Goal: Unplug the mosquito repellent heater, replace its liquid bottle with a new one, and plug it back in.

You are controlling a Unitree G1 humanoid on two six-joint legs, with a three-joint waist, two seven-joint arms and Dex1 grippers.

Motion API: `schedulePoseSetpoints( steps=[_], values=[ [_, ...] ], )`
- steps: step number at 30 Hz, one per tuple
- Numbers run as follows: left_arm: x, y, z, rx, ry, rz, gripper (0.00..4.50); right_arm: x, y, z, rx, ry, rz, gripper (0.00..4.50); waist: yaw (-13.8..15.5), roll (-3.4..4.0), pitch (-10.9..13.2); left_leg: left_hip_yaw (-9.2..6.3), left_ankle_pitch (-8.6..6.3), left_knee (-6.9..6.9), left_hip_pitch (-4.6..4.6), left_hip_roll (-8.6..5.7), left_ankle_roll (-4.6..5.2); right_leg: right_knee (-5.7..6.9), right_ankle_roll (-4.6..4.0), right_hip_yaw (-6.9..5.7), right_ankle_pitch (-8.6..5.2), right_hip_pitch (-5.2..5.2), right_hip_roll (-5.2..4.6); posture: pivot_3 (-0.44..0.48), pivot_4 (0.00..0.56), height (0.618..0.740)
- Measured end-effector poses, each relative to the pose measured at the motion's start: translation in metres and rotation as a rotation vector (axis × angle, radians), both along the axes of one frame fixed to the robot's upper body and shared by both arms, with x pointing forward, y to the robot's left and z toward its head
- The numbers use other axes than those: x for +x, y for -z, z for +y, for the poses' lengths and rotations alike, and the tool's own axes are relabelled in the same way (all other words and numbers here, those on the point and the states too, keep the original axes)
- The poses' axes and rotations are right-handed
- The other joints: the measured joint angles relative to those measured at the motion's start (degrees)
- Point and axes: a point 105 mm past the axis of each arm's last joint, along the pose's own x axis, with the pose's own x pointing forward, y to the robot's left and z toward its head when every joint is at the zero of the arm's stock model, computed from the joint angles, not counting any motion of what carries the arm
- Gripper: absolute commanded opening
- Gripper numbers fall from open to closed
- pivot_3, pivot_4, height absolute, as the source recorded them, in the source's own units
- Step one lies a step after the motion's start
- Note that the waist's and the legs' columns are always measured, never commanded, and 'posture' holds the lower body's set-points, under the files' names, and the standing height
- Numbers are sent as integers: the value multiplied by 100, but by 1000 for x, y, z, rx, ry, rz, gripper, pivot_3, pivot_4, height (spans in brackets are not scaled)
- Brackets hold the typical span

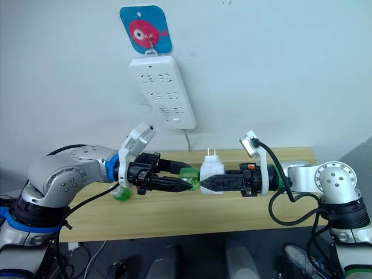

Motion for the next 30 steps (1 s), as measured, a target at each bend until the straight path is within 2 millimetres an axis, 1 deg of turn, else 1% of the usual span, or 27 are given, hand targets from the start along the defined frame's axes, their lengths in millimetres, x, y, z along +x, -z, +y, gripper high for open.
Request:
schedulePoseSetpoints(
  steps=[2, 4, 5, 8, 9, 12, 15, 16, 18, 20, 22, 25, 28, 30],
  values=[
    [0, 0, 0, -1, -7, 15, 2250, 0, 0, 0, 3, 0, 1, 3061, 7, 1, 0, 0, 0, -3, 0, 1, 0, 0, -1, -2, 0, -1, 0, -112, 223, 725],
    [-2, 0, 0, -3, -6, 6, 3004, 0, 0, 0, 4, -2, 2, 3061, 11, 1, 0, 1, 0, -3, 0, 1, -1, -1, -1, 0, 0, -1, -1, -111, 220, 725],
    [0, 1, 2, 6, -25, -6, 3294, 0, 0, 0, -2, 2, 2, 3061, 11, 1, 0, 2, 0, -2, 1, 0, -1, 0, -1, 1, 0, -1, -2, -111, 219, 725],
    [7, 6, 14, 34, -91, -82, 4291, 5, 3, -4, -15, 33, 18, 3061, 13, 1, 0, 6, 1, 0, 2, 0, -1, 1, -2, 4, 0, -1, -2, -112, 218, 725],
    [8, 10, 19, 59, -105, -135, 4500, 6, 3, -5, -10, 39, 24, 3061, 11, 1, 0, 8, 1, -1, 3, 0, -1, 0, -2, 6, 0, -1, -2, -112, 216, 725],
    [6, 26, 30, 113, -105, -213, 4500, 9, 0, -6, 6, 54, 34, 3061, 26, 2, 0, 14, 0, -2, 3, 0, -1, -1, -2, 11, 0, -2, -2, -112, 215, 725],
    [5, 36, 34, 149, -100, -285, 4500, 12, 1, -7, 5, 69, 41, 3061, 36, 2, 0, 16, 0, -2, 1, 0, -1, -2, -2, 13, 1, -2, -3, -109, 213, 725],
    [7, 38, 33, 148, -104, -364, 4500, 14, 2, -8, 3, 80, 46, 3061, 47, 2, 0, 19, 0, -2, 2, -2, -1, -3, -2, 16, 1, -2, -5, -109, 213, 725],
    [11, 34, 23, 91, -119, -505, 4500, 17, 3, -9, 4, 95, 56, 3061, 77, 1, 0, 18, 0, 5, -6, -4, -1, -5, -2, 13, 1, -2, -9, -108, 212, 725],
    [12, 25, 12, 20, -126, -650, 4500, 18, 2, -9, 7, 95, 55, 3061, 95, 1, 1, 20, 0, 9, -10, -6, -1, -7, 1, 15, 4, -2, -10, -107, 210, 725],
    [10, 18, 7, -23, -115, -758, 4500, 19, 1, -9, 10, 97, 55, 3061, 92, 1, 0, 23, 0, 8, -9, -6, -1, -6, 2, 18, 5, -2, -11, -105, 208, 725],
    [9, 10, 4, -58, -107, -867, 4500, 20, 1, -9, 9, 99, 59, 3061, 85, 2, 0, 21, 0, 8, -7, -5, -1, -3, 2, 16, 5, -2, -10, -103, 206, 725],
    [10, 13, 3, -58, -95, -905, 4500, 20, -1, -9, 10, 95, 53, 3061, 60, 1, 0, 22, 0, 8, -7, -6, 0, -3, 2, 17, 5, -2, -10, -106, 206, 725],
    [11, 15, -1, -67, -89, -925, 4500, 20, -1, -8, 12, 93, 53, 3061, 54, 1, 0, 21, 0, 9, -8, -7, 0, -3, 3, 16, 5, -2, -10, -108, 204, 725]
  ],
)
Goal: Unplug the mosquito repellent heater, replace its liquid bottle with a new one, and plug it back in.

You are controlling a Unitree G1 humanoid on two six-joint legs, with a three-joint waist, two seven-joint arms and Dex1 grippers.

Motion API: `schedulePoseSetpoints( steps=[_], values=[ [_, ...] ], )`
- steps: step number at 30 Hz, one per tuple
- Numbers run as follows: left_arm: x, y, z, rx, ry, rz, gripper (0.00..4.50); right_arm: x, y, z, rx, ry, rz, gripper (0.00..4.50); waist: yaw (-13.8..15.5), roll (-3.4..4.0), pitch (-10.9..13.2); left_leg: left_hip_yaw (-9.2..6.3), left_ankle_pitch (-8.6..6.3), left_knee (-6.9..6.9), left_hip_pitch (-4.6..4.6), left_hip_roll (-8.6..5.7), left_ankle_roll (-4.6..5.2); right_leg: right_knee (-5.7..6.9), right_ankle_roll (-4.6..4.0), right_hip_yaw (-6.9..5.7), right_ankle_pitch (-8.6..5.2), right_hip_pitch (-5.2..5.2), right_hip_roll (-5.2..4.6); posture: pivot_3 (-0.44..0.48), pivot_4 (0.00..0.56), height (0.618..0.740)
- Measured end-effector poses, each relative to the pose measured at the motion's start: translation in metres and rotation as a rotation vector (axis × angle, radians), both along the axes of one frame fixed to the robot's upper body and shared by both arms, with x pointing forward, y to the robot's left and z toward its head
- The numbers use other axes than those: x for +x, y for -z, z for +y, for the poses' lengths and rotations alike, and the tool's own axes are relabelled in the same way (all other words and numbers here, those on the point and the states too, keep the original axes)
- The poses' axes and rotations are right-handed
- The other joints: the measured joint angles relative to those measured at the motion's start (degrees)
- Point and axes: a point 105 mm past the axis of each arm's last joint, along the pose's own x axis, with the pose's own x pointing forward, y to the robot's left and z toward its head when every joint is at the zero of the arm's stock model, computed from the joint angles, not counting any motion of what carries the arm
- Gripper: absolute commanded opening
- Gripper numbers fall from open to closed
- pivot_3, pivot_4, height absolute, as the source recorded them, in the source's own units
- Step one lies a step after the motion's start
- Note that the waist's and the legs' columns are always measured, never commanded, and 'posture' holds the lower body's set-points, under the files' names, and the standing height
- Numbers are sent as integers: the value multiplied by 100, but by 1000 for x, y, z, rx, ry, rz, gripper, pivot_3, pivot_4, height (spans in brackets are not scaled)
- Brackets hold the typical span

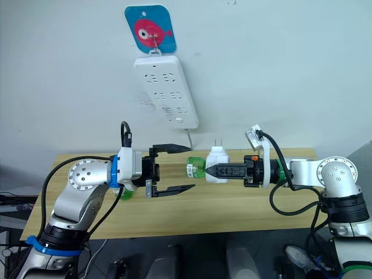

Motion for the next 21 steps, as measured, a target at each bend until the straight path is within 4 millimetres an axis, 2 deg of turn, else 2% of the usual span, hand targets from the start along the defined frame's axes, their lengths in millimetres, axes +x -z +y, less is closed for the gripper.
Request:
schedulePoseSetpoints(
  steps=[7, 10, 15, 21],
  values=[
    [5, 3, -7, -6, 13, -63, 4500, 0, 0, 1, 2, -3, -2, 3061, -8, 1, 0, -2, 0, 0, 0, 0, 0, 2, 0, -2, 1, 0, 0, -117, 205, 725],
    [4, 2, -10, -12, 29, -79, 3920, -1, 0, 1, 1, -4, -3, 3061, -10, 0, 0, -2, 0, 0, 0, 0, 0, 3, 0, -2, 1, 0, 0, -120, 205, 725],
    [2, 1, -11, -9, 48, -91, 2392, -1, -1, 2, -3, -4, -11, 3061, -11, 1, 0, -3, 0, 1, 1, 0, 0, 4, 0, -3, 1, 0, 0, -117, 205, 725],
    [0, 1, -9, 14, 60, -33, 2345, -3, -1, 3, -12, -10, -19, 3061, -16, 0, 0, -6, 0, 1, 0, 1, 0, 5, 0, -5, 1, 0, 1, -109, 206, 725]
  ],
)
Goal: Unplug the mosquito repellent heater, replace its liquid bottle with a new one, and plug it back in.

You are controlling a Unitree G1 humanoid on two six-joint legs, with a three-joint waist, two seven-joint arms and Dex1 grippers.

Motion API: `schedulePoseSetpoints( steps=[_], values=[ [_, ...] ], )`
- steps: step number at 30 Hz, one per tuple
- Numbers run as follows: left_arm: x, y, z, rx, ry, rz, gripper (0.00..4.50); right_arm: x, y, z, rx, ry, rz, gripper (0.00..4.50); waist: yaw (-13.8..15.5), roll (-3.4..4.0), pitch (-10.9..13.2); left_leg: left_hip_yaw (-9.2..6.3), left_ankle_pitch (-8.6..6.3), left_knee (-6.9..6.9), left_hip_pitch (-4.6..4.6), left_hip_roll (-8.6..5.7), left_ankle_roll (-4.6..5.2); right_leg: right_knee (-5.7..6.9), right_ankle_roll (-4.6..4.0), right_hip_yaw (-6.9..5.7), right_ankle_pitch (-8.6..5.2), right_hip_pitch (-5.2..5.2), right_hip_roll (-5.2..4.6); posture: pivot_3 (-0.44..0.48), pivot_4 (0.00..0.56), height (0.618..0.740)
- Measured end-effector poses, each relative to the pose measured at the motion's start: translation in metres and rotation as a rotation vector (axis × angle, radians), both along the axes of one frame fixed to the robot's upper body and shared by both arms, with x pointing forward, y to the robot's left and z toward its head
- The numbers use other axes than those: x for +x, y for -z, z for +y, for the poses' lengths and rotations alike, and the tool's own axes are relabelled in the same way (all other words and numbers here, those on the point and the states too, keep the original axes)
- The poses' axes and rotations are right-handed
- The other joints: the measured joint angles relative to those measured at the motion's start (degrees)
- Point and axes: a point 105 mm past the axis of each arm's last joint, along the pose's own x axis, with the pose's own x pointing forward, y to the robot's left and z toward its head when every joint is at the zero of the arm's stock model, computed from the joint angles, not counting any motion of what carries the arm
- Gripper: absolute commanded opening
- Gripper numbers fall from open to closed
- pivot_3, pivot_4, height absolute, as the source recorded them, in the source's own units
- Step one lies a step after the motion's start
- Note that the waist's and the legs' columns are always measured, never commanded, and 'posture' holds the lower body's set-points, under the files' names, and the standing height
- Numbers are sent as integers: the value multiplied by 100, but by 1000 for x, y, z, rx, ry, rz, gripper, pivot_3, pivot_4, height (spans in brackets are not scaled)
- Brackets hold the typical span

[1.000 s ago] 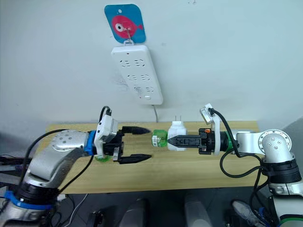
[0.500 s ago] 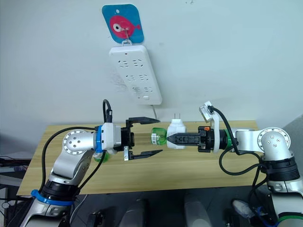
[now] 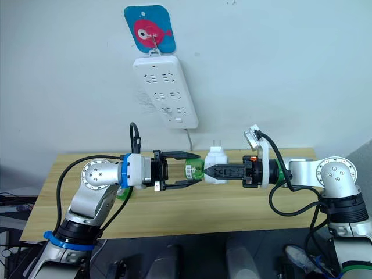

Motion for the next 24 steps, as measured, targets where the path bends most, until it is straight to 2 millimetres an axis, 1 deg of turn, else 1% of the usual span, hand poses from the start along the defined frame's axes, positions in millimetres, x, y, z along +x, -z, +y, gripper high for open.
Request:
schedulePoseSetpoints(
  steps=[1, 5, 8, 11, 16, 24],
  values=[
    [0, -1, 0, 9, 2, 42, 2345, -1, 0, 0, -2, -3, -2, 3061, -4, 0, 0, -2, 0, 0, 0, 0, 0, 0, 0, -1, 0, 0, 0, -108, 205, 725],
    [-4, -10, 5, 105, 20, 518, 2345, -7, -1, 5, -10, -35, -26, 3061, -16, 0, 0, -21, 0, 2, -3, 0, 0, 8, 1, -17, -1, 0, 2, -106, 206, 725],
    [-6, -13, 7, 131, 38, 746, 2345, -11, -1, 7, -8, -56, -37, 3061, -25, 0, 0, -20, 0, 2, -1, 0, 0, 7, 2, -18, -1, 1, 3, -108, 208, 725],
    [-8, -16, 8, 143, 50, 923, 2345, -13, -2, 7, -3, -69, -45, 3061, -24, 0, 0, -20, 0, 1, -1, 1, 0, 6, 1, -19, -1, 1, 3, -112, 208, 725],
    [-13, -18, 10, 146, 56, 1029, 2345, -17, -4, 9, 4, -87, -55, 3061, -22, 0, 0, -20, 1, 0, -1, 3, -1, 4, 1, -19, -1, 0, 3, -113, 208, 725],
    [-14, -15, 10, 141, 32, 1035, 2345, -17, -2, 9, 2, -85, -49, 3061, -14, 0, 0, -18, 1, 1, 0, 3, -1, 5, 1, -17, -1, 0, 3, -111, 211, 725]
  ],
)
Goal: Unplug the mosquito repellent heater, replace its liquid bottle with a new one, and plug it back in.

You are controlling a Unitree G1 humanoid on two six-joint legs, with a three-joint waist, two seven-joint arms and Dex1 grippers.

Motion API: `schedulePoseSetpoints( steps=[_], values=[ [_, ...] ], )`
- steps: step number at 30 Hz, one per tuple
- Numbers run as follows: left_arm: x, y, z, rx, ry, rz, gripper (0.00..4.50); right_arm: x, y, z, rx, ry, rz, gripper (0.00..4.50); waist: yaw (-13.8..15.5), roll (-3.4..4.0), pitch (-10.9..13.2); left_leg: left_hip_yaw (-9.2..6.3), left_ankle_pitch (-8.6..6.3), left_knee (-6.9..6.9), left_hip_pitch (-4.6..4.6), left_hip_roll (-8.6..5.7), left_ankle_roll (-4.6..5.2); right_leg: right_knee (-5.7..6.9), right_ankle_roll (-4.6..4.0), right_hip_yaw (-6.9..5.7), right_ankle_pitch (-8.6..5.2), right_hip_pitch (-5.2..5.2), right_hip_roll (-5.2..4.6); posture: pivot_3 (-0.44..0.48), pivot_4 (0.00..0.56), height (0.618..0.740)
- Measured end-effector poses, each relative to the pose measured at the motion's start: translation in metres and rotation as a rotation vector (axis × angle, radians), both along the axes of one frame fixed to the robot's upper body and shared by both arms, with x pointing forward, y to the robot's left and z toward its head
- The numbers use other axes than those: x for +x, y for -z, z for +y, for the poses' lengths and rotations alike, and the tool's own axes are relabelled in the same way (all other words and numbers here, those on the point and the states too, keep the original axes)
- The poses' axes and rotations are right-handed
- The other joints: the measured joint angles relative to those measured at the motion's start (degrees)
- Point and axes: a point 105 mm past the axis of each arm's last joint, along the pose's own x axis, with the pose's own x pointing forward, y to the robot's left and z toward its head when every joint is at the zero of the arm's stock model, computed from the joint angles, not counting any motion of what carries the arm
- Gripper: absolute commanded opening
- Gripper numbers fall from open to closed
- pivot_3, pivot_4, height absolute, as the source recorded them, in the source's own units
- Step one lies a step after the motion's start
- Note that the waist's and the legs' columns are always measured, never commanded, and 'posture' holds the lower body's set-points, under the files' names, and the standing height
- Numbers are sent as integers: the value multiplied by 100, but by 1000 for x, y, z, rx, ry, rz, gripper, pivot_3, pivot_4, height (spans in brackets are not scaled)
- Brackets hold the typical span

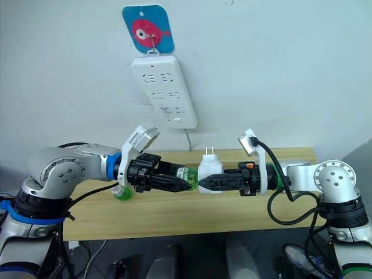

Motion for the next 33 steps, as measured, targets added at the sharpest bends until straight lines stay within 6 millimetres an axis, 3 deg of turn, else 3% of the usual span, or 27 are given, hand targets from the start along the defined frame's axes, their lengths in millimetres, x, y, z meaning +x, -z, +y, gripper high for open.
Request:
schedulePoseSetpoints(
  steps=[7, 14, 22, 27, 29, 33],
  values=[
    [3, 3, -2, -16, -29, -49, 2345, 3, 2, -2, -6, 18, 5, 3061, 3, 0, 0, 1, 0, 0, -1, 0, 0, -1, 0, 1, 0, 0, -1, -109, 214, 725],
    [10, 10, 5, 19, -78, -116, 4453, 4, 3, -6, -19, 35, 6, 3061, 4, 0, 0, 3, 0, 0, 0, -1, 0, 0, 0, 3, 0, 0, -1, -109, 213, 725],
    [10, 26, 22, 80, -79, -269, 4500, 4, 3, -6, -18, 37, 8, 3061, 6, 0, 0, 8, 0, -2, 3, -1, 0, -1, -1, 8, 0, 0, -1, -110, 212, 725],
    [15, 34, 19, 32, -68, -652, 4500, 4, 3, -6, -17, 37, 8, 3061, 32, 1, -1, 15, 0, 0, 1, -2, 0, -5, -2, 11, 2, 0, -6, -109, 210, 725],
    [9, 32, 12, -53, -50, -831, 4500, 4, 3, -6, -17, 37, 9, 3061, 42, 1, -1, 20, 0, 1, -2, -4, 0, -9, -4, 14, 3, 0, -9, -110, 210, 725],
    [0, 27, 5, -135, -11, -1027, 4500, 5, 3, -6, -17, 38, 10, 3061, 35, 1, -1, 18, -1, 1, -1, -5, 1, -4, -4, 14, 3, 0, -9, -110, 208, 725]
  ],
)
